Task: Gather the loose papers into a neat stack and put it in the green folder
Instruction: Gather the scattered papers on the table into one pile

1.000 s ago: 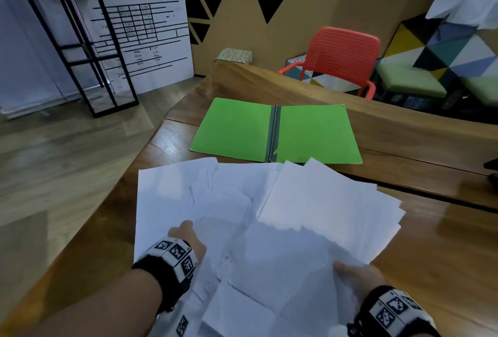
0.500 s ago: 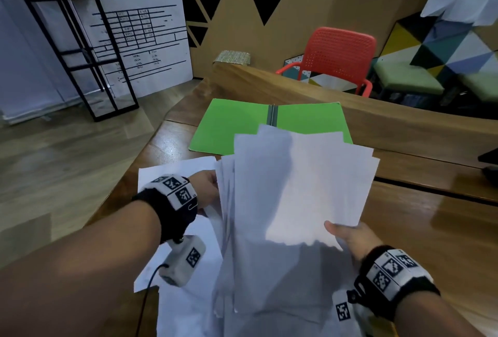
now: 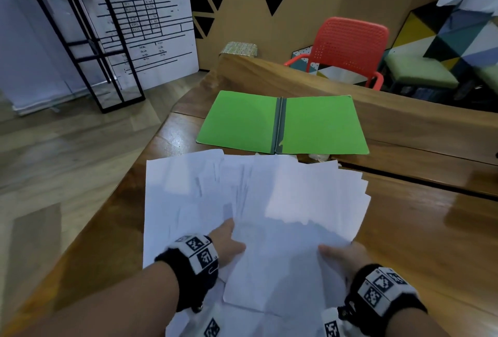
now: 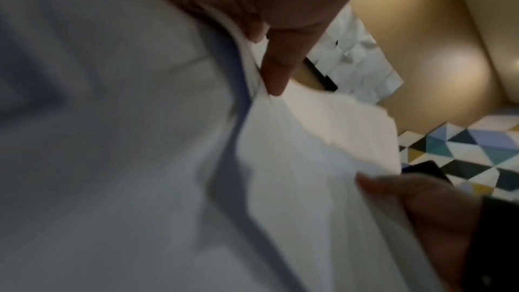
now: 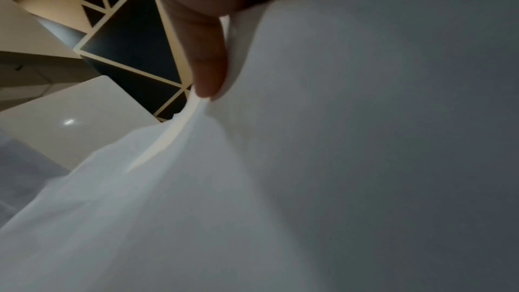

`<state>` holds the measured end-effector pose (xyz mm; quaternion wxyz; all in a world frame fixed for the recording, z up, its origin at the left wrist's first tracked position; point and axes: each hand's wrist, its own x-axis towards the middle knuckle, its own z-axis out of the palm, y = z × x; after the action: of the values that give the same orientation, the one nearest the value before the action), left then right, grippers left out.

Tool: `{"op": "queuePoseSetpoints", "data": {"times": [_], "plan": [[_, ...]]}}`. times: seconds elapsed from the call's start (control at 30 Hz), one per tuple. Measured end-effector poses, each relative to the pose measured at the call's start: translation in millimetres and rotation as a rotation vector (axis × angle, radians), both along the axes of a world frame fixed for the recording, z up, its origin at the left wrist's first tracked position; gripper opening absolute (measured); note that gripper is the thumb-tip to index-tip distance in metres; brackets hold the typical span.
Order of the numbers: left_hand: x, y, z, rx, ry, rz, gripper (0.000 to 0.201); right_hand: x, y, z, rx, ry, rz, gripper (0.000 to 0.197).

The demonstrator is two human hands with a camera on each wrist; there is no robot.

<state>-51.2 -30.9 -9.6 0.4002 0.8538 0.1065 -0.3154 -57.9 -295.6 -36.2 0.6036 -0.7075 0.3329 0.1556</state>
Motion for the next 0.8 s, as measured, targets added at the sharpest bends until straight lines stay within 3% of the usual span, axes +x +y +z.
{"op": "queuePoseSetpoints", "data": {"times": [0.07,0.13,0.2,0.3,0.4,0.5,0.57,0.63,0.73,0.8], "plan": [[3.3,7.1,2.5,0.075,-0.057,0.081,0.043,3.0,-4.5,-6.0,-0.096,0.036,0.004,0.053],[9.5,27.5,1.3,0.364,-0.103,0.186,0.064,3.4,-7.9,-9.5,-0.149,0.061,0.02,0.056],[12.2,50.5,4.3,0.572,-0.037,0.217,0.075,0.7,-10.9,-10.4,-0.156,0.081,0.018,0.048],[16.8,69.4,9.3,0.632,0.087,0.049,0.058,-1.4,-21.1,-16.9,-0.122,0.064,0.015,0.073],[28.7,75.4,29.3,0.712,0.037,-0.181,0.047,1.0,-31.7,-16.8,0.019,0.047,0.031,0.093],[46.6,75.4,51.5,0.64,-0.2,-0.227,0.024,12.4,-38.2,0.7,0.207,0.028,0.058,0.088],[56.7,72.0,58.8,0.533,-0.298,-0.251,0.006,23.4,-38.7,12.4,0.149,-0.033,0.097,0.065],[65.6,69.6,62.1,0.441,-0.324,-0.26,0.009,31.3,-29.6,25.7,0.134,-0.08,0.099,0.056],[77.9,72.4,63.1,0.395,-0.325,-0.271,0.022,40.0,-19.3,33.2,0.181,-0.111,0.169,0.081],[80.3,75.8,58.9,0.385,-0.302,-0.294,0.014,41.8,-10.1,34.2,0.226,-0.079,0.19,0.057]]}}
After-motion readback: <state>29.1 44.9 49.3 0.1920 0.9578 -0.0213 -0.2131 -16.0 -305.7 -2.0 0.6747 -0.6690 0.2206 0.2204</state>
